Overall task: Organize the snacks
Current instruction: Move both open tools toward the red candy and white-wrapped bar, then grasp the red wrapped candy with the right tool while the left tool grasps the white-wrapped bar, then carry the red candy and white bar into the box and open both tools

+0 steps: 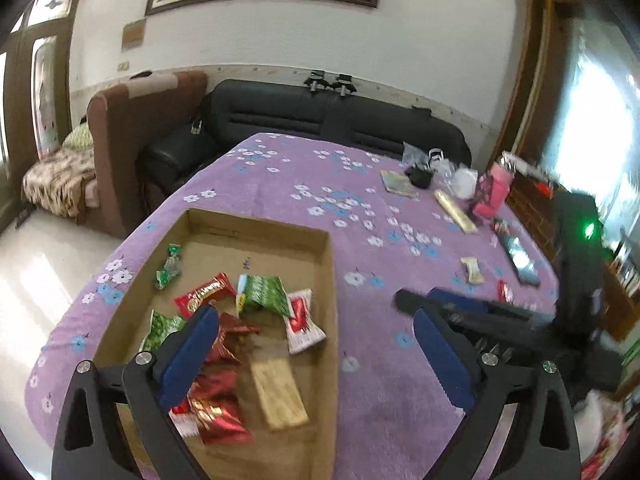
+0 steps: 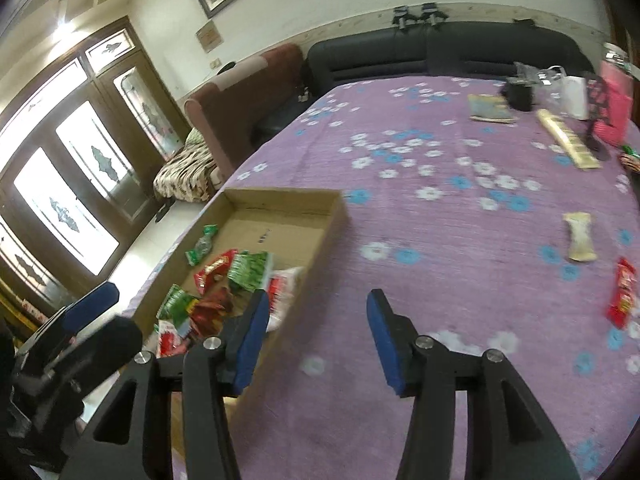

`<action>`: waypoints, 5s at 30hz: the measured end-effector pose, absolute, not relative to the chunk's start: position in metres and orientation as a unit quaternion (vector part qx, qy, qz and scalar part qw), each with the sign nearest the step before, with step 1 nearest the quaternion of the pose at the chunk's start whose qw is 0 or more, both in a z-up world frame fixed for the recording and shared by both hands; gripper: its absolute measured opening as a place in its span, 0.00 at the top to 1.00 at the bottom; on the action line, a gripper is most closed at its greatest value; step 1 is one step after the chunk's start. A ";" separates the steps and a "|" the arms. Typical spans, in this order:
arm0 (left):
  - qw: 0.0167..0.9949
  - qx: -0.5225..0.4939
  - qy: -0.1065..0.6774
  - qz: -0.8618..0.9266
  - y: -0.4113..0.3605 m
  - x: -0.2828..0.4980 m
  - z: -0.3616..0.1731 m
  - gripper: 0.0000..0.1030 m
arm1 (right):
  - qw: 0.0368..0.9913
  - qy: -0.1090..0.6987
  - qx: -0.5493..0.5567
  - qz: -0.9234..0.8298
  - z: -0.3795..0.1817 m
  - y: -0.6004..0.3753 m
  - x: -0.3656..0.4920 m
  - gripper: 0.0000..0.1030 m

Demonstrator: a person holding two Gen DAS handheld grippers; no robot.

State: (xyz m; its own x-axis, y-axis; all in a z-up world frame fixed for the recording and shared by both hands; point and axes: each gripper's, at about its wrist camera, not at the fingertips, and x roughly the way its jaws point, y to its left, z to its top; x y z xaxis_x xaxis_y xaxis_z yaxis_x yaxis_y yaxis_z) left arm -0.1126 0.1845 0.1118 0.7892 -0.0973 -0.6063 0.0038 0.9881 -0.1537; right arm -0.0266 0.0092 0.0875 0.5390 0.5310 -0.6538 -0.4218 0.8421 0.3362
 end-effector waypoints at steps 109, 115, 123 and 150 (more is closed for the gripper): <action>0.874 0.006 0.450 -0.183 -0.064 0.092 0.034 0.81 | 0.851 0.434 0.282 0.088 0.007 -0.248 0.045 0.81; 0.882 -0.055 0.429 -0.188 -0.005 0.049 0.055 0.81 | 0.874 0.392 0.258 0.120 0.026 -0.236 0.034 0.81; 0.896 -0.129 0.386 -0.179 0.086 -0.027 0.085 0.81 | 0.884 0.390 0.220 0.137 0.029 -0.208 0.028 0.81; 0.914 -0.228 0.334 0.019 0.309 -0.145 0.053 0.80 | 0.850 0.392 0.038 0.348 0.093 0.052 -0.071 0.81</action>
